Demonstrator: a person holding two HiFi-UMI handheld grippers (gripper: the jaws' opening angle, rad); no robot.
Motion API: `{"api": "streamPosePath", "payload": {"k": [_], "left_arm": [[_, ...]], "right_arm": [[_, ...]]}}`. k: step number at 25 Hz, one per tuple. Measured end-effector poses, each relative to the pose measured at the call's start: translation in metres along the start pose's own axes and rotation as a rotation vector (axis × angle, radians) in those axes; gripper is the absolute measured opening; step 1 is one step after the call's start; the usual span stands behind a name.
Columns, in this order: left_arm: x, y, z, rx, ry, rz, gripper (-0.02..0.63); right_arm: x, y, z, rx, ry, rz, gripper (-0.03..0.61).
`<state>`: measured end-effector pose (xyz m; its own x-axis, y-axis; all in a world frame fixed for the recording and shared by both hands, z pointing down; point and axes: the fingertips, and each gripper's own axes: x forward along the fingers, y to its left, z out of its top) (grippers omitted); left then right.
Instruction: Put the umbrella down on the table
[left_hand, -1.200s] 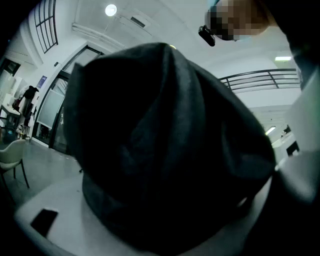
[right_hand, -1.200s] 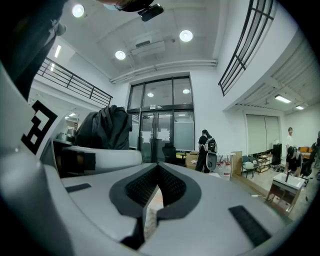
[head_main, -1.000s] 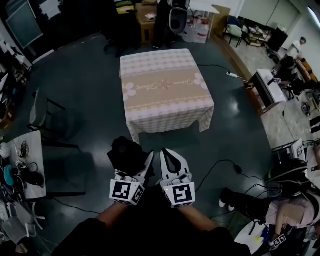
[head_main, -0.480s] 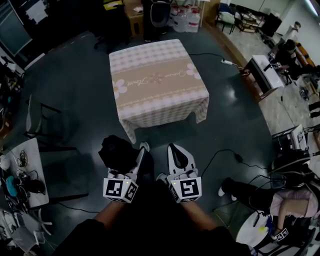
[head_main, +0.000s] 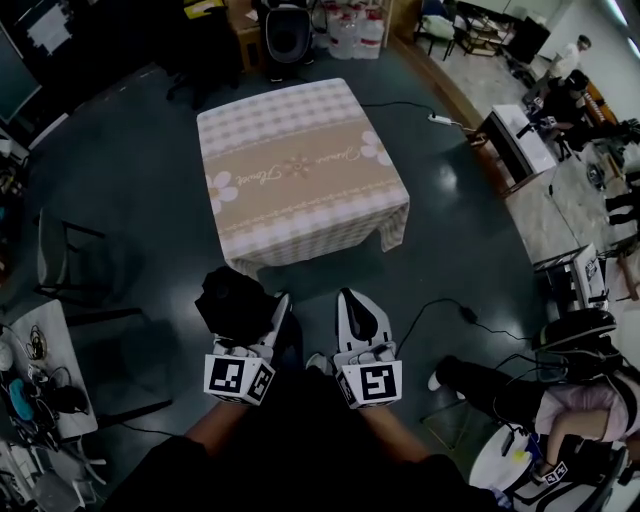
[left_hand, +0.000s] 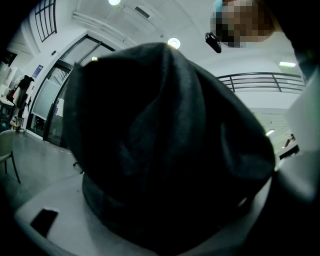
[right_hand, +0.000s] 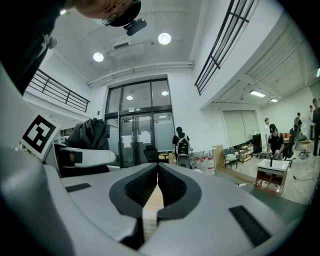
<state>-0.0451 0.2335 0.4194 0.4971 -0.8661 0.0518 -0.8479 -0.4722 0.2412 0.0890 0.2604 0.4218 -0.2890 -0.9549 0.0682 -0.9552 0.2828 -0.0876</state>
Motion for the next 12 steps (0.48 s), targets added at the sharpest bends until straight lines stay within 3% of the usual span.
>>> {"api": "streamPosePath", "payload": {"k": [3,12], "left_arm": [[0.023,0.021,-0.001,-0.015,0.007,0.007,0.365],[0.105,0.084,0.014,-0.054,0.023,-0.001,0.365]], "right_arm": [[0.035,0.004,0.009,0.005,-0.034,0.037,0.017],[0.152,0.009,0.017,-0.052,0.042,0.087,0.017]]}}
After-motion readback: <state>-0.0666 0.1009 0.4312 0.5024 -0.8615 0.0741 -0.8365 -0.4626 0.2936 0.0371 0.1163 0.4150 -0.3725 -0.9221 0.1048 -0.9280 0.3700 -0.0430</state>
